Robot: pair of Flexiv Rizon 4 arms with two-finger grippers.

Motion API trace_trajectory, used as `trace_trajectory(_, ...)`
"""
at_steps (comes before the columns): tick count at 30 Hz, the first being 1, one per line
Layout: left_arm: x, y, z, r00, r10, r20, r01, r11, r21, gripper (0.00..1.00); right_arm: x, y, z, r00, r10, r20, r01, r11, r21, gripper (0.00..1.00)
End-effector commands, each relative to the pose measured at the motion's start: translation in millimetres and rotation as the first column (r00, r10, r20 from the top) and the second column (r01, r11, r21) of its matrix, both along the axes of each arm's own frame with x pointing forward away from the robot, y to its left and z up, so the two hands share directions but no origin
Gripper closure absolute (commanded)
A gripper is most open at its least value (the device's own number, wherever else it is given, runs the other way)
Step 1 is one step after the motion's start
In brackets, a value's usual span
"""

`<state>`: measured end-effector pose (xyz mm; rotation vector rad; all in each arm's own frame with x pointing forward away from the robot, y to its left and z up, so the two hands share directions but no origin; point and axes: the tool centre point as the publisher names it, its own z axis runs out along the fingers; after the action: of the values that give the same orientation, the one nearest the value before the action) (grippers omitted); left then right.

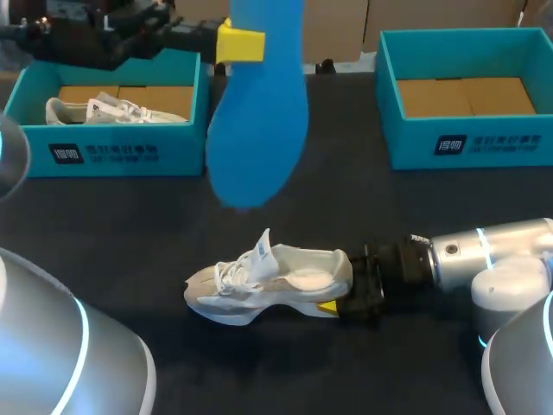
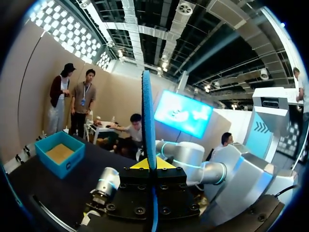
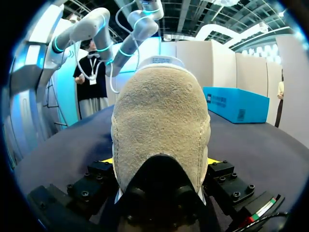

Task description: Take the shoe out of the shoebox, open the shoe tongue, remove and reinsert the insole, then place the shoe into the shoebox

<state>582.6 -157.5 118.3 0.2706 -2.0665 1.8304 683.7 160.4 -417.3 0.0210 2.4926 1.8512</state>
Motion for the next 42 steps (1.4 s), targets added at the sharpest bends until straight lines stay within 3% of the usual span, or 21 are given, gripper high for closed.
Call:
trace_trajectory(1,3.2,1,-3,1.000,-0.011,-0.007,0.011,1.000,0.005,1.00,-0.8,0,1,1.000,-0.002,0.001,0.002,1.000,-0.003,1.00)
trace_trajectory(4,3.2,1,-3,1.000,-0.011,-0.007,0.011,1.000,0.005,1.00,-0.7,-1,1,1.000,0.004,0.002,-0.004,1.000,-0.009,1.00)
trace_trajectory(5,3.2,1,-3,1.000,-0.011,-0.007,0.011,1.000,0.005,1.00,-0.8,-1,1,1.000,0.010,-0.003,-0.010,1.000,-0.019,0.73)
trace_trajectory(6,3.2,1,-3,1.000,-0.011,-0.007,0.011,1.000,0.005,1.00,-1.0,-2,1,1.000,0.009,-0.012,-0.010,1.000,-0.024,0.15)
trace_trajectory(7,3.2,1,-3,1.000,-0.011,-0.007,0.011,1.000,0.005,1.00,-1.2,-3,2,1.000,0.008,-0.010,-0.008,1.000,-0.029,0.00)
trace_trajectory(18,3.2,1,-3,1.000,-0.011,-0.007,0.011,1.000,0.005,1.00,-9.7,-17,8,1.000,-0.028,0.011,0.029,0.997,-0.070,0.00)
trace_trajectory(25,3.2,1,-3,1.000,-0.011,-0.007,0.011,1.000,0.005,1.00,-6.5,-34,20,0.998,-0.033,-0.060,0.017,0.967,-0.253,0.00)
trace_trajectory(31,3.2,1,-3,1.000,-0.011,-0.007,0.011,1.000,0.005,1.00,3.8,-48,48,0.986,-0.066,-0.152,-0.016,0.875,-0.485,0.00)
trace_trajectory(40,3.2,1,-3,1.000,-0.011,-0.007,0.011,1.000,0.005,1.00,4.9,-53,79,0.979,-0.127,-0.160,-0.035,0.669,-0.742,0.00)
trace_trajectory(42,3.2,1,-3,1.000,-0.011,-0.007,0.011,1.000,0.005,1.00,5.7,-50,86,0.973,-0.149,-0.173,-0.049,0.603,-0.796,0.00)
